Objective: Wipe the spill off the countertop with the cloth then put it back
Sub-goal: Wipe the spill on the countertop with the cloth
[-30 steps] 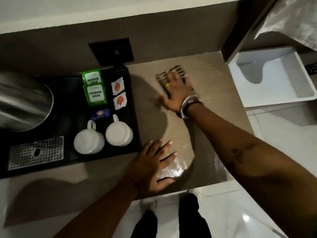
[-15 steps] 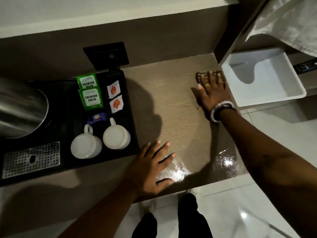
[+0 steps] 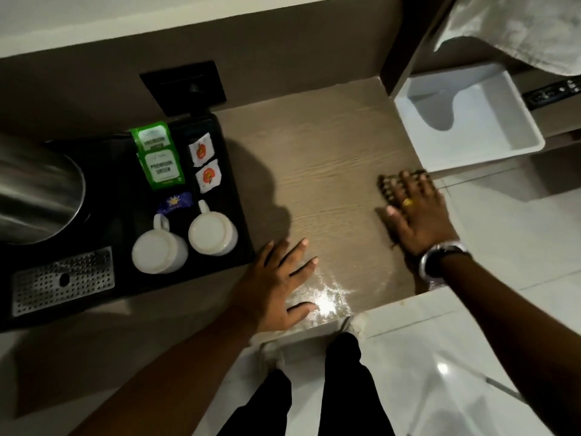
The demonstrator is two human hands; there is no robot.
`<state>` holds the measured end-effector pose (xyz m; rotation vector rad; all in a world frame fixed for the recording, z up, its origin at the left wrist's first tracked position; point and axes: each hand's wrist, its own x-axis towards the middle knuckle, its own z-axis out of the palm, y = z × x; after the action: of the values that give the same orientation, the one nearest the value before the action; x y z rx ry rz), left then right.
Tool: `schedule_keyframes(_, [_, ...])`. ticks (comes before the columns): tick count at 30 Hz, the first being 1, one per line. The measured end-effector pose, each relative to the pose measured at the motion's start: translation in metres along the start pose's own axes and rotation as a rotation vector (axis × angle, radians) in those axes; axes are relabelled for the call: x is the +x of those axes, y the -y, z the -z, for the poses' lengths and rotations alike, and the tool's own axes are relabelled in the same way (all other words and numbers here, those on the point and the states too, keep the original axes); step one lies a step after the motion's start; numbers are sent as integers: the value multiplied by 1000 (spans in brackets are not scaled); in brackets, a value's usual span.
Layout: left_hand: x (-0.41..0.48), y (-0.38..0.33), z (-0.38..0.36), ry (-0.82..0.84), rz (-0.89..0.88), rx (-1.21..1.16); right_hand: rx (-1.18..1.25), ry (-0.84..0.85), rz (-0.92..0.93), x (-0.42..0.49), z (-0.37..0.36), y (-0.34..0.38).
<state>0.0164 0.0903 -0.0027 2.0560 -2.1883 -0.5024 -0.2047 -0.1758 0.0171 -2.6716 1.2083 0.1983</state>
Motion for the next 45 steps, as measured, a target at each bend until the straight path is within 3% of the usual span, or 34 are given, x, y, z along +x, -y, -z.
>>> schedule_keyframes(4, [-2, 0, -4, -22, 15, 16, 84, -18, -170, 85, 7, 47])
schedule_keyframes(9, [-1, -2, 1, -1, 31, 45, 13, 66, 234, 81, -6, 139])
schedule_keyframes(12, [-3, -2, 0, -36, -6, 58, 10, 101, 344, 8, -16, 129])
schedule_keyframes(14, [-3, 0, -1, -57, -9, 34, 32, 100, 272, -37, -22, 94])
schedule_keyframes(18, [-1, -1, -3, -48, 6, 16, 63, -9, -99, -45, -17, 17])
schedule_keyframes(23, [-1, 3, -6, -59, 9, 19, 116, -64, -384, -26, -12, 23])
schedule_keyframes(25, [-1, 1, -2, -31, 15, 25, 120, -67, -316, -36, -16, 59])
schedule_keyframes(29, [-3, -1, 1, -13, 11, 3, 77, 69, 47, -95, -44, 135])
schedule_keyframes(34, [-12, -13, -9, -23, 27, -11, 88, 47, -45, -145, -42, 50])
schedule_keyframes(37, [0, -5, -12, -49, 9, 13, 143, 14, -272, -91, -26, 7])
schedule_keyframes(40, [10, 10, -10, -76, 23, 17, 201, -35, -366, 3, -15, 22])
schedule_keyframes(43, [8, 3, -5, -89, -3, 27, 155, -55, -246, 85, 13, 68])
schedule_keyframes(45, [-1, -1, -6, -84, 3, 8, 88, -12, -55, 114, 5, 117])
